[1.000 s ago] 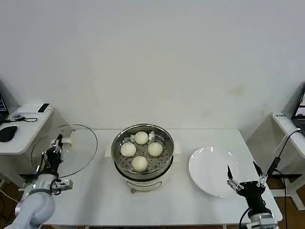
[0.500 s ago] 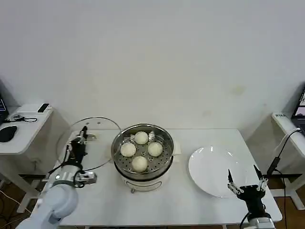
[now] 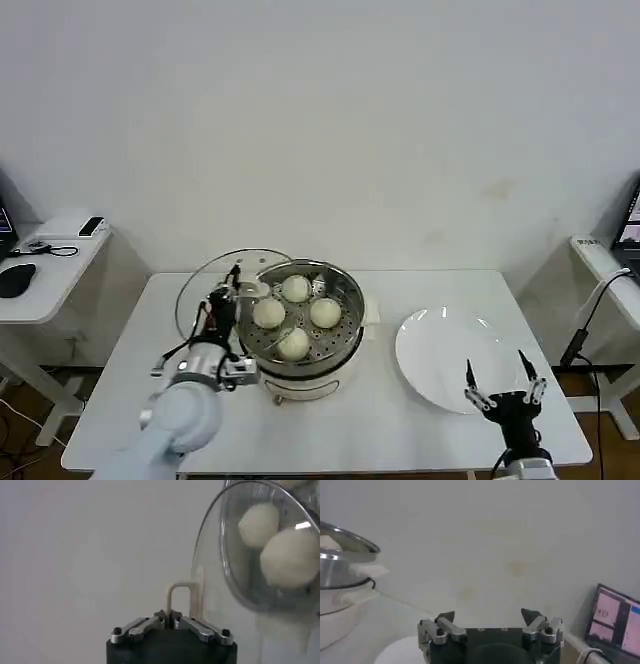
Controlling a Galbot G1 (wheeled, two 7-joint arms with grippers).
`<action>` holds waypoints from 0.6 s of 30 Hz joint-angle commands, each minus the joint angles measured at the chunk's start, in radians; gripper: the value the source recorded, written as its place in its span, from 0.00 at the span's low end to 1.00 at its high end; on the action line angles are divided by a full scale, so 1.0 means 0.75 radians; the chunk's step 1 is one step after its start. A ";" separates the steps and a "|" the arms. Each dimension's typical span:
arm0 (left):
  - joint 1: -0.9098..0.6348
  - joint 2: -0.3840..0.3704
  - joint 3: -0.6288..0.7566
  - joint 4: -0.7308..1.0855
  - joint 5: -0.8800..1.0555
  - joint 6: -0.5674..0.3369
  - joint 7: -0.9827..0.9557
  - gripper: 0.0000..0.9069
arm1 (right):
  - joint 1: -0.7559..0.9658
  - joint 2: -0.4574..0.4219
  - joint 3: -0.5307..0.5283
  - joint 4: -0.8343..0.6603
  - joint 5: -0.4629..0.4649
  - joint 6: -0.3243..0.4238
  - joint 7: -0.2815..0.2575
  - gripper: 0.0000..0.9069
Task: Take steamed baozi put them in steamer then cover it.
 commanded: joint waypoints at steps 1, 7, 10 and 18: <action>-0.099 -0.167 0.139 0.072 0.136 0.023 0.053 0.00 | 0.002 0.027 -0.053 -0.014 -0.059 0.002 0.006 1.00; -0.128 -0.215 0.189 0.134 0.171 0.017 0.057 0.00 | 0.006 0.024 -0.049 -0.024 -0.058 0.007 0.005 1.00; -0.149 -0.225 0.202 0.170 0.178 0.017 0.060 0.00 | 0.007 0.026 -0.059 -0.029 -0.060 0.007 0.004 1.00; -0.180 -0.266 0.250 0.213 0.195 0.017 0.061 0.00 | 0.007 0.036 -0.068 -0.034 -0.070 0.009 0.006 1.00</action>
